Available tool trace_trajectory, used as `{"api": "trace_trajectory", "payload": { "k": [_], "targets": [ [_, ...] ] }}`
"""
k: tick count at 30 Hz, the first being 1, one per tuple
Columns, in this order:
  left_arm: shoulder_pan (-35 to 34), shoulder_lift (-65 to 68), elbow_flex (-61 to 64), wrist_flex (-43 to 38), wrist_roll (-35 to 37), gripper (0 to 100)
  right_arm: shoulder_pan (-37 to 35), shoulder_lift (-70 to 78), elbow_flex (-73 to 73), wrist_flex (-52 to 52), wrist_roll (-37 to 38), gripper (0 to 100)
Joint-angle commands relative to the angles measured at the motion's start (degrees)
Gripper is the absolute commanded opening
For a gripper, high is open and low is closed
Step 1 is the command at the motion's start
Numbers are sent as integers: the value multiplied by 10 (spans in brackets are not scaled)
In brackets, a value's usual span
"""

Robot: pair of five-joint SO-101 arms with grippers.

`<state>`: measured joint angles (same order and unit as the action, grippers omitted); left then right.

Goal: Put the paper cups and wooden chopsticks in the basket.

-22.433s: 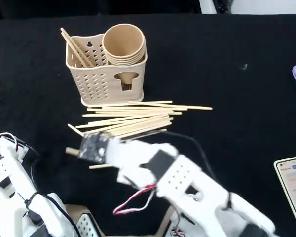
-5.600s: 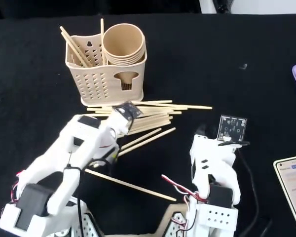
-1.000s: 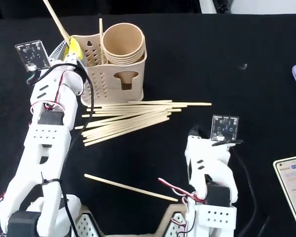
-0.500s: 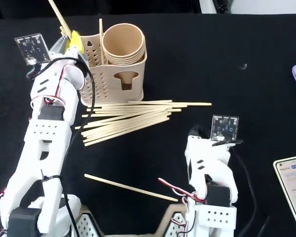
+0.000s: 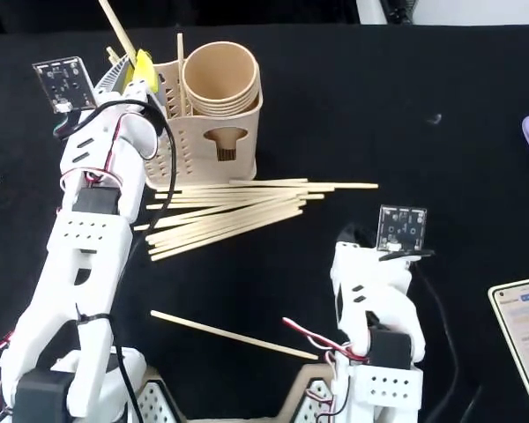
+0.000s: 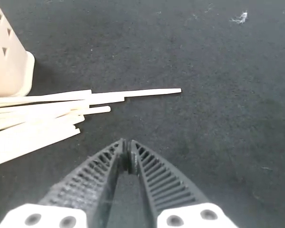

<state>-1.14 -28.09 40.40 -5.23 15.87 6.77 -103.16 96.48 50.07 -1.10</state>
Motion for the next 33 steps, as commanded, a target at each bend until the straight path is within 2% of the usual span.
{"api": "trace_trajectory", "payload": {
  "k": [1, 3, 9, 12, 17, 33],
  "targets": [
    [5, -4, -4, 1, 3, 33, -4, -53, -8, -14, 6, 15],
    [6, -4, 9, 1, -6, 33, -4, -53, -8, -14, 6, 15],
    [8, -4, 50, 1, -102, 33, -4, -53, -8, -14, 6, 15],
    [7, -4, 66, 1, -104, 37, -4, -53, -8, -14, 6, 15],
    [8, -4, 80, 2, -101, 161, -4, -53, -8, -14, 6, 15],
    [8, -11, 14, 1, -101, 145, -4, -53, -7, -14, 6, 15]
  ]
}}
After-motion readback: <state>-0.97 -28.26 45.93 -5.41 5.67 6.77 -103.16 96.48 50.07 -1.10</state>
